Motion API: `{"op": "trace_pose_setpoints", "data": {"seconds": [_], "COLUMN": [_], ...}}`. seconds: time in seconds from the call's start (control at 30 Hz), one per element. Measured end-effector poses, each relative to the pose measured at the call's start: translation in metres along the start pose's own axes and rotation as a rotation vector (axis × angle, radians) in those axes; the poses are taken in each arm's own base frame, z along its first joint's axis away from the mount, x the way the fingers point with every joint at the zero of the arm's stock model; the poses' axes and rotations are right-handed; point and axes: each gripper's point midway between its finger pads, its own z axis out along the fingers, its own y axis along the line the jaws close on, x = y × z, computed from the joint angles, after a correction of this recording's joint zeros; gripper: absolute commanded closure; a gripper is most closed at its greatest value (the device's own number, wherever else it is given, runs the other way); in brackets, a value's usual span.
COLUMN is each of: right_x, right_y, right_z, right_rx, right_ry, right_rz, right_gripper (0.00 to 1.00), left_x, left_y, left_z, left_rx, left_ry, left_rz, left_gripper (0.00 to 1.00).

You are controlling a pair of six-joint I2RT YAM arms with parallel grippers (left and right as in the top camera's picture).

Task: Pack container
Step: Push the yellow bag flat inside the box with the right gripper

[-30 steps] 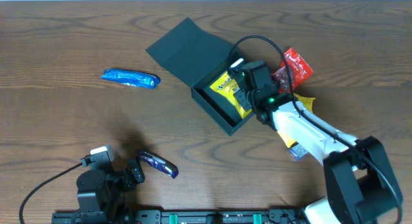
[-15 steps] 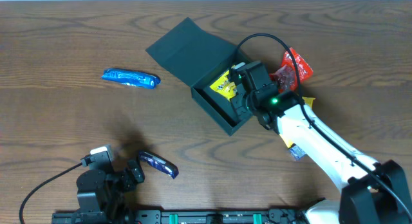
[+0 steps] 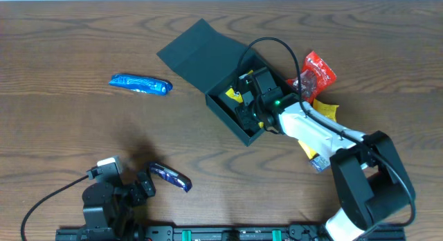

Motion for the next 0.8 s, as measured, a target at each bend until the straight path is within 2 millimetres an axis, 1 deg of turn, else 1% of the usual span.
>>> {"op": "trace_pose_setpoints", "data": {"seconds": [0.17, 0.3, 0.33, 0.4, 0.53, 0.63, 0.73, 0.8], "right_x": [-0.004, -0.014, -0.017, -0.019, -0.016, -0.015, -0.015, -0.015], "right_y": [-0.024, -0.038, -0.045, -0.052, -0.057, -0.059, -0.057, -0.052], "right_z": [-0.002, -0.004, -0.005, -0.004, 0.004, 0.006, 0.006, 0.007], "right_rx": [0.138, 0.198, 0.225, 0.251, 0.276, 0.287, 0.277, 0.25], "right_ry": [-0.016, -0.059, -0.073, -0.083, -0.072, -0.07, -0.071, -0.071], "right_rz": [0.0, 0.012, 0.018, 0.024, 0.025, 0.026, 0.026, 0.025], "right_gripper": [0.99, 0.99, 0.99, 0.99, 0.99, 0.99, 0.99, 0.99], "left_x": [0.0, 0.0, 0.0, 0.0, 0.0, 0.0, 0.0, 0.0], "left_y": [0.0, 0.0, 0.0, 0.0, 0.0, 0.0, 0.0, 0.0], "left_z": [0.0, 0.0, 0.0, 0.0, 0.0, 0.0, 0.0, 0.0], "left_rx": [0.0, 0.0, 0.0, 0.0, 0.0, 0.0, 0.0, 0.0], "left_ry": [0.0, 0.0, 0.0, 0.0, 0.0, 0.0, 0.0, 0.0], "left_rz": [0.0, 0.0, 0.0, 0.0, 0.0, 0.0, 0.0, 0.0], "left_gripper": [0.05, 0.04, 0.05, 0.05, 0.04, 0.05, 0.04, 0.05]}}
